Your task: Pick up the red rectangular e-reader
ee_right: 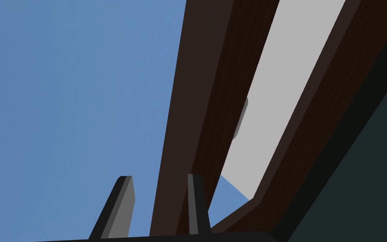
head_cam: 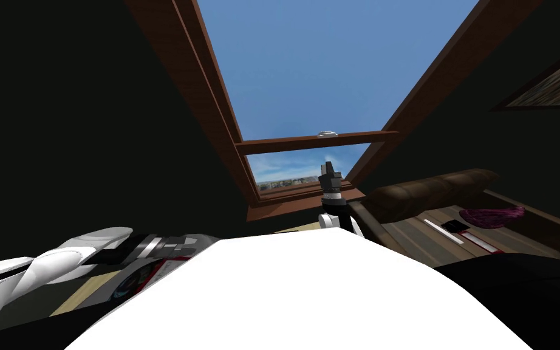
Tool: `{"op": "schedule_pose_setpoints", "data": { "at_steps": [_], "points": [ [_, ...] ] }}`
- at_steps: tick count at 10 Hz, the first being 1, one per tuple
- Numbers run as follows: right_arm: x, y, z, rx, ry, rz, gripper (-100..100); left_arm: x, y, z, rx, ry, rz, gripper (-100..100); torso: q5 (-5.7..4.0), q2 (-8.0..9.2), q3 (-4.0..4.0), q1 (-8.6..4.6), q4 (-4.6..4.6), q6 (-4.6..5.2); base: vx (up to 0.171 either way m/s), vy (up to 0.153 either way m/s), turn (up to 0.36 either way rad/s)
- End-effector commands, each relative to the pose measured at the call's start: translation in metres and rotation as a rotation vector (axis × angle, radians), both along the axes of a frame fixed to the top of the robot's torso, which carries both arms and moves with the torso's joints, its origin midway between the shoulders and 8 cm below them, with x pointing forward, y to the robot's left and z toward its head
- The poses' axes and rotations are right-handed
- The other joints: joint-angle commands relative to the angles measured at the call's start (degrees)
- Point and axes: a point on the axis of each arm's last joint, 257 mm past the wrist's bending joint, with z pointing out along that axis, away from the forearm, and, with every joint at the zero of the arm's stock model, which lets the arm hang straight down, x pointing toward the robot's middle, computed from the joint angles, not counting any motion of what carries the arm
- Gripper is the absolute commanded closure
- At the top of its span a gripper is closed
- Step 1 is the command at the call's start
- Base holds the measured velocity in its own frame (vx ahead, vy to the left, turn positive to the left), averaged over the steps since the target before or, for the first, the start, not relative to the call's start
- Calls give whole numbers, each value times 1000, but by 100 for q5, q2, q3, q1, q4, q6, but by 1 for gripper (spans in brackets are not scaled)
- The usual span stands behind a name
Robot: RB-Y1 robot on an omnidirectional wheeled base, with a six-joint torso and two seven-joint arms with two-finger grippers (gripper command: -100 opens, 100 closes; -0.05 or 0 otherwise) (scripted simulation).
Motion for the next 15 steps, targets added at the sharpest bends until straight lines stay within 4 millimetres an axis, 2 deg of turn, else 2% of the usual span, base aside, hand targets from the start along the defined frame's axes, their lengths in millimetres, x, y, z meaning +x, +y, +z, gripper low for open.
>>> {"op": "schedule_pose_setpoints", "data": {
  "at_steps": [1, 2, 4, 7, 8, 9, 10, 13, 14, 15],
  "points": [
    [0, 0, 0, 0, 0, 0, 0, -10, 22, 10, 46, 25, -14, -100, 0, 0, 0, 0, 0, 0, 15, 74, -40],
    [0, 0, 0, 0, 0, 0, 0, -9, 20, 10, 42, 25, -17, -100, 2, -2, -1, 10, 0, -2, 7, 68, -14],
    [0, 0, 0, 0, 0, -1, 0, -29, 45, 12, 108, 75, -33, -100, 5, -2, -2, 15, -1, -5, -6, 82, -16],
    [0, 0, 0, 0, 0, -1, 0, -38, 47, 5, 120, 97, -42, -100, 9, 1, 0, 23, 0, -5, -6, 75, -6],
    [0, 0, 0, 0, 0, -1, 0, -35, 47, 8, 118, 90, -39, -100, 7, -3, -2, 12, -1, -5, 3, 17, -2],
    [0, 0, 0, 0, 0, -1, 0, -35, 48, 8, 118, 92, -40, 0, 3, -4, -3, 0, -1, -5, 0, 0, 0],
    [0, 0, 0, 0, 0, -1, 0, -35, 43, -6, 123, 88, -36, -100, 2, -4, -2, -6, -1, -4, -16, -24, -39],
    [0, 0, 0, 0, 0, -1, 0, -35, 43, -7, 124, 87, -35, -100, -3, 2, 1, -23, 0, -4, -13, -30, -9],
    [0, 0, 0, 0, 0, -1, 0, -35, 43, -7, 124, 87, -35, 100, -2, 0, 0, -17, 0, -5, 0, 0, 0],
    [0, 0, 0, 0, 0, -1, 0, -35, 43, -7, 124, 87, -35, 100, -1, -2, -1, -13, -1, -5, 0, 0, 0]
  ]
}}
